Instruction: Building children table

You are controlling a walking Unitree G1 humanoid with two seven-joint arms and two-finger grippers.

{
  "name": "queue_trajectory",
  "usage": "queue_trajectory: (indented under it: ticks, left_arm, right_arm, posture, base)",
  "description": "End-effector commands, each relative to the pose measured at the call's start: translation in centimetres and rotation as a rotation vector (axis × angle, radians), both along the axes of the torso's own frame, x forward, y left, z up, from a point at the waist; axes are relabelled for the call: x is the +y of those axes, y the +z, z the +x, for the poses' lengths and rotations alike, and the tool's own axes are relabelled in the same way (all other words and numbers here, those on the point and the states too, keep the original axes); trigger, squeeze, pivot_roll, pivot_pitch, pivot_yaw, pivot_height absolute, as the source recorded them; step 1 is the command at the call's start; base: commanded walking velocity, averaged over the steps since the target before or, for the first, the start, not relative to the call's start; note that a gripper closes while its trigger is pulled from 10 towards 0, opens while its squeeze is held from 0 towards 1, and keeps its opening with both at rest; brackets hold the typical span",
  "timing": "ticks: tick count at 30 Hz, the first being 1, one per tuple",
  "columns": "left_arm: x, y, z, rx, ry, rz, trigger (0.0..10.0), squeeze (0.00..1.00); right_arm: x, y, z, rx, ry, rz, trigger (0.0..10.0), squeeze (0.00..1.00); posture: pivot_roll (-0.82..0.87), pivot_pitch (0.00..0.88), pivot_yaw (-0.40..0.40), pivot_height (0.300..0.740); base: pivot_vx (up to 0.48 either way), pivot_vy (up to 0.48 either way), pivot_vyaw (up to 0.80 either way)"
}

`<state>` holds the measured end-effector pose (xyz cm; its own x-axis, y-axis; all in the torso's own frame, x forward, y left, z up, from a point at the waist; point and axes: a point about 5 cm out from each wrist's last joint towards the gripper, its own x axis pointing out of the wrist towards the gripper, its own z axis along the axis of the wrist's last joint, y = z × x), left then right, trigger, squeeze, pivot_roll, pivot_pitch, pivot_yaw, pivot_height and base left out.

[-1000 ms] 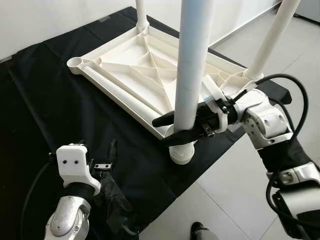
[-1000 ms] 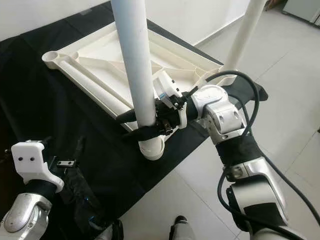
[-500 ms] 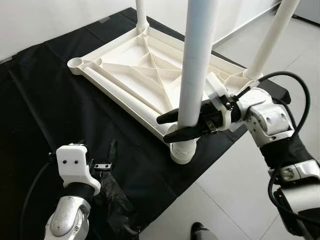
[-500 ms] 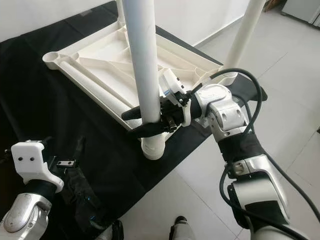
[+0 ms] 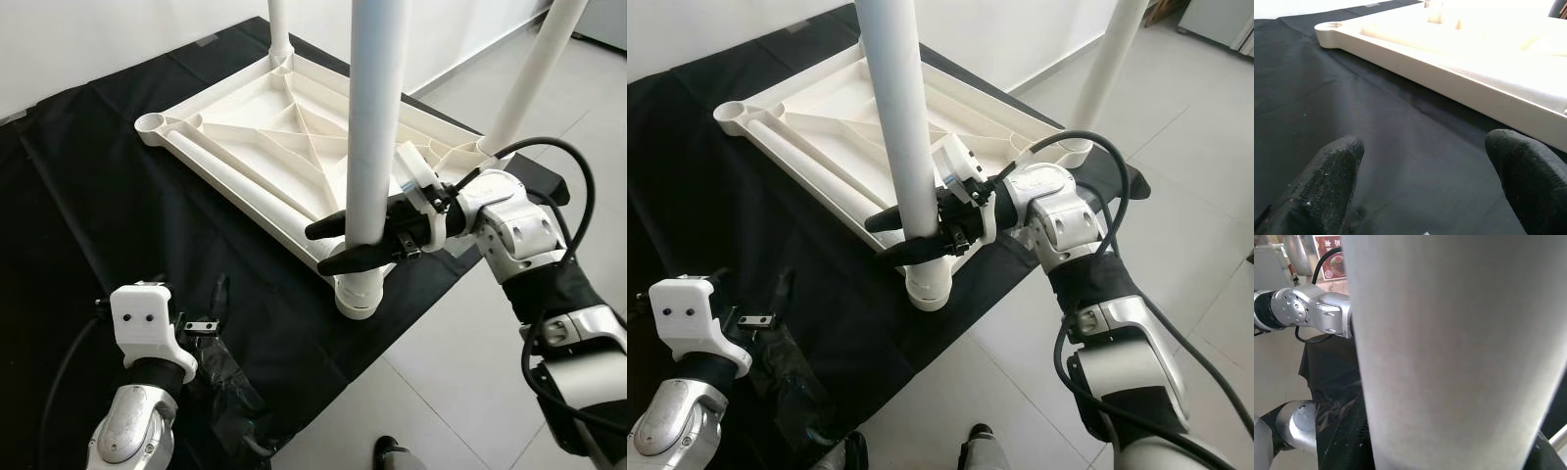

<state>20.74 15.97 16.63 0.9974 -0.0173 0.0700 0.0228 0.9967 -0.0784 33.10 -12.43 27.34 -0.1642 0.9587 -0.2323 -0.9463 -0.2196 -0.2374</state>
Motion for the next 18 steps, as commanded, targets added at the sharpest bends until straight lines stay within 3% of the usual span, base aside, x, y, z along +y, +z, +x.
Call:
queue_trajectory:
  ticks: [1, 5, 18]
  left_arm:
    - [0.3, -0.1, -0.3, 0.008, 0.014, 0.007, 10.0, 0.00]
    - [0.3, -0.1, -0.4, 0.011, 0.010, 0.008, 10.0, 0.00]
    - [0.5, -0.2, -0.6, 0.019, 0.012, 0.015, 10.0, 0.00]
  right_arm:
    - [0.3, -0.9, -0.1, 0.010, 0.017, -0.051, 10.0, 0.00]
    - [1.3, -1.6, -1.1, 0.015, 0.097, -0.098, 10.0, 0.00]
    - [1.8, -2.7, -1.8, 0.033, 0.154, -0.140, 10.0, 0.00]
  posture:
    - [0.03, 0.268, 0.035, 0.740]
    - [0.03, 0.264, 0.040, 0.740]
    - [0.05, 0.268, 0.042, 0.740]
  base:
    - [0.000, 0.000, 0.00]
    - [0.000, 0.000, 0.00]
    - [0.000, 0.000, 0.00]
